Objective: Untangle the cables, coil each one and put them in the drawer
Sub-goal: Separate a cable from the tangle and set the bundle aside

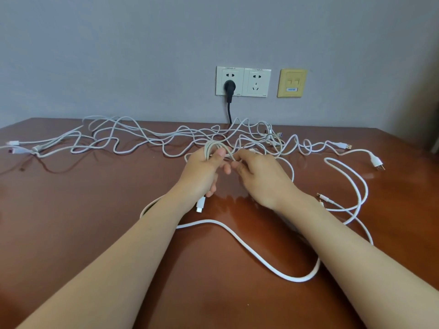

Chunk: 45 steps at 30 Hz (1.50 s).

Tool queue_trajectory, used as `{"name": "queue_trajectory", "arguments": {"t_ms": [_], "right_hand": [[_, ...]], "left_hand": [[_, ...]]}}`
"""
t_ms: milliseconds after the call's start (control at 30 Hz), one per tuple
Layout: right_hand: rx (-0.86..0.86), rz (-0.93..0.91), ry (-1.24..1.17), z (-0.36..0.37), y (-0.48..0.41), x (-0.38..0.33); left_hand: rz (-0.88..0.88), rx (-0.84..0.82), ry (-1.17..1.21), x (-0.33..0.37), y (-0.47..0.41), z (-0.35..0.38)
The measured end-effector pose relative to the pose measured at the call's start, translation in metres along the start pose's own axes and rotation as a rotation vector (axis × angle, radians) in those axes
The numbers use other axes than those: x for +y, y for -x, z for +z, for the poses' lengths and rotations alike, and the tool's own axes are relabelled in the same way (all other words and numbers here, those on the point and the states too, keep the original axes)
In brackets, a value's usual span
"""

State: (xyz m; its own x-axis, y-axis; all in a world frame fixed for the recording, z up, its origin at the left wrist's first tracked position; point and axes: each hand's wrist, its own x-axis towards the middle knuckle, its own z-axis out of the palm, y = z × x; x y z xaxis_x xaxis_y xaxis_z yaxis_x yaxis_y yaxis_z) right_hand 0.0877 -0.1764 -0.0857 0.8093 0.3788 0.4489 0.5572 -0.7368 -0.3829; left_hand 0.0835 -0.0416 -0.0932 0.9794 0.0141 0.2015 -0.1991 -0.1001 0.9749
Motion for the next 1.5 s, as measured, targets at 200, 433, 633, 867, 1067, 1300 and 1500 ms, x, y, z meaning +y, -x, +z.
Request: {"name": "queue_trajectory", "arguments": {"t_ms": [200,433,633,867,1067,1300,1500], "right_hand": [[-0.008,-0.011,-0.011,0.002,0.001,0.000],[0.027,0.035,-0.004,0.002,-0.001,-0.009],[-0.036,0.029,0.097,0.003,0.001,-0.007],[-0.099,0.002,0.105,0.002,0.002,-0.012],[-0.040,0.064,0.092,0.006,0.000,-0.013],[-0.013,-0.104,0.229,0.007,-0.002,-0.003],[-0.022,-0.025,0.289,0.002,-0.004,-0.007]], "left_hand": [[0.031,-0.061,-0.085,0.000,0.001,0.002],[0.079,0.032,-0.091,-0.001,0.000,0.006],[0.057,0.048,-0.084,-0.008,-0.005,0.008],[-0.004,0.020,0.084,-0.003,-0.001,0.004],[-0.014,0.065,0.197,0.005,-0.003,0.005],[-0.118,0.118,0.674,0.017,-0.006,-0.002],[-0.109,0.215,0.855,0.020,-0.015,-0.014]]}}
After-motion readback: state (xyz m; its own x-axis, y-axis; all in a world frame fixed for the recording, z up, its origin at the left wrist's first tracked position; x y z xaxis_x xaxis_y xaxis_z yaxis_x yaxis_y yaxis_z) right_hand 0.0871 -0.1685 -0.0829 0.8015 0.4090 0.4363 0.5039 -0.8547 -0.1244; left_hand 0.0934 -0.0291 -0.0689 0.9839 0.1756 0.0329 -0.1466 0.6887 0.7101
